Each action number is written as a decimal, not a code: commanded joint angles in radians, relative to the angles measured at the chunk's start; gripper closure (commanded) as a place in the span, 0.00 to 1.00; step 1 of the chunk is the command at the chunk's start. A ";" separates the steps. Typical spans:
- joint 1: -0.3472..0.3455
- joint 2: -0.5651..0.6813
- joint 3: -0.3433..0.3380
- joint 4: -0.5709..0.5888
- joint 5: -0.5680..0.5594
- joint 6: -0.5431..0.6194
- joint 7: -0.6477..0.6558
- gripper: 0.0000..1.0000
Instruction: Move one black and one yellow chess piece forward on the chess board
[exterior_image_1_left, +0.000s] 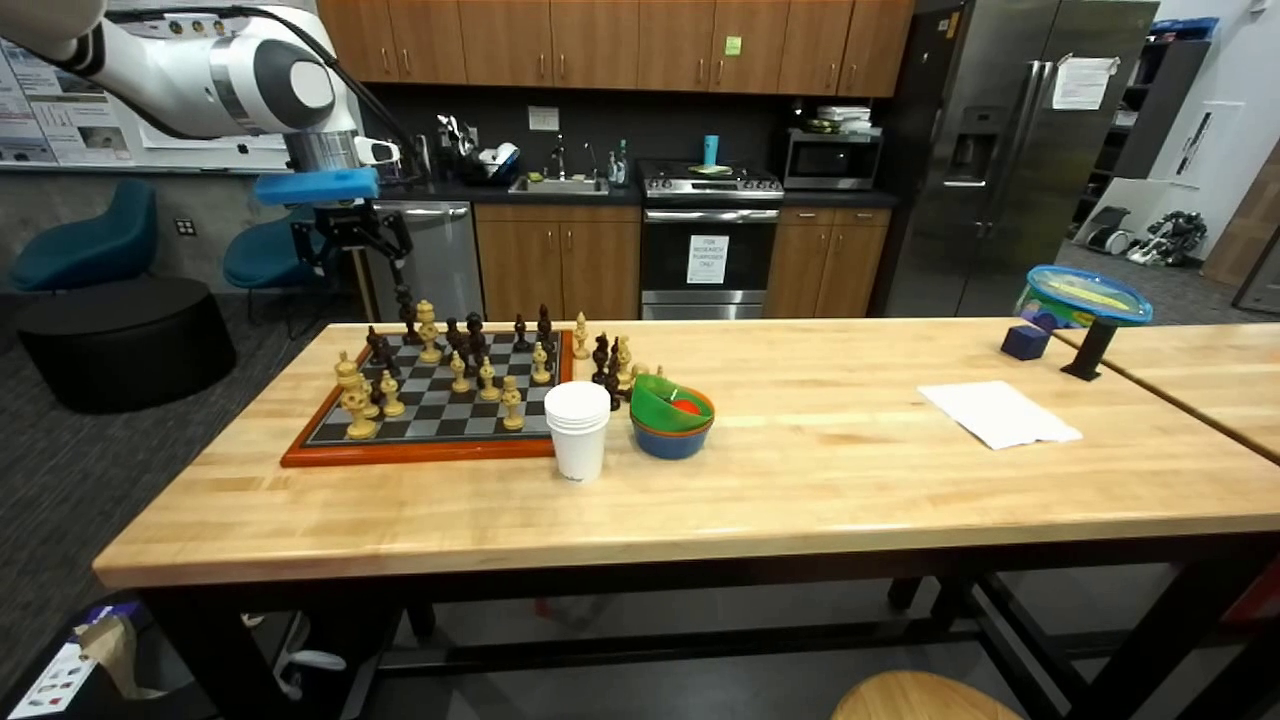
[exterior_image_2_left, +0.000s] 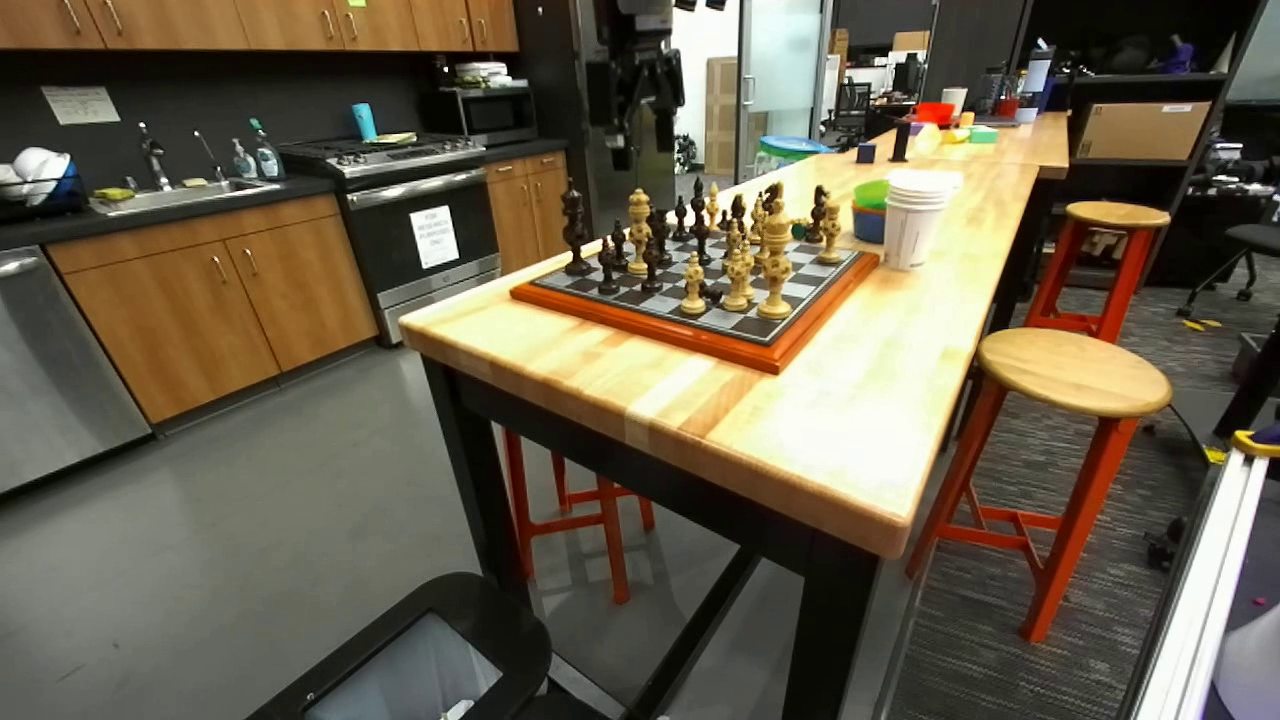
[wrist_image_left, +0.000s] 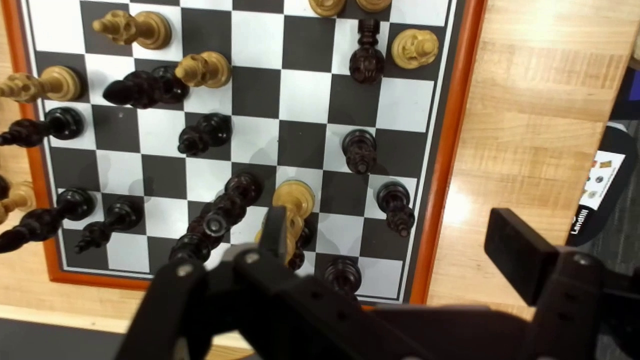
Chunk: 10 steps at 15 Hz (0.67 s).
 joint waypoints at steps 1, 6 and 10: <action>-0.002 0.021 0.000 0.015 -0.024 0.018 -0.025 0.00; -0.006 0.054 -0.002 0.031 -0.028 0.039 -0.055 0.00; -0.012 0.077 -0.004 0.042 -0.025 0.045 -0.075 0.00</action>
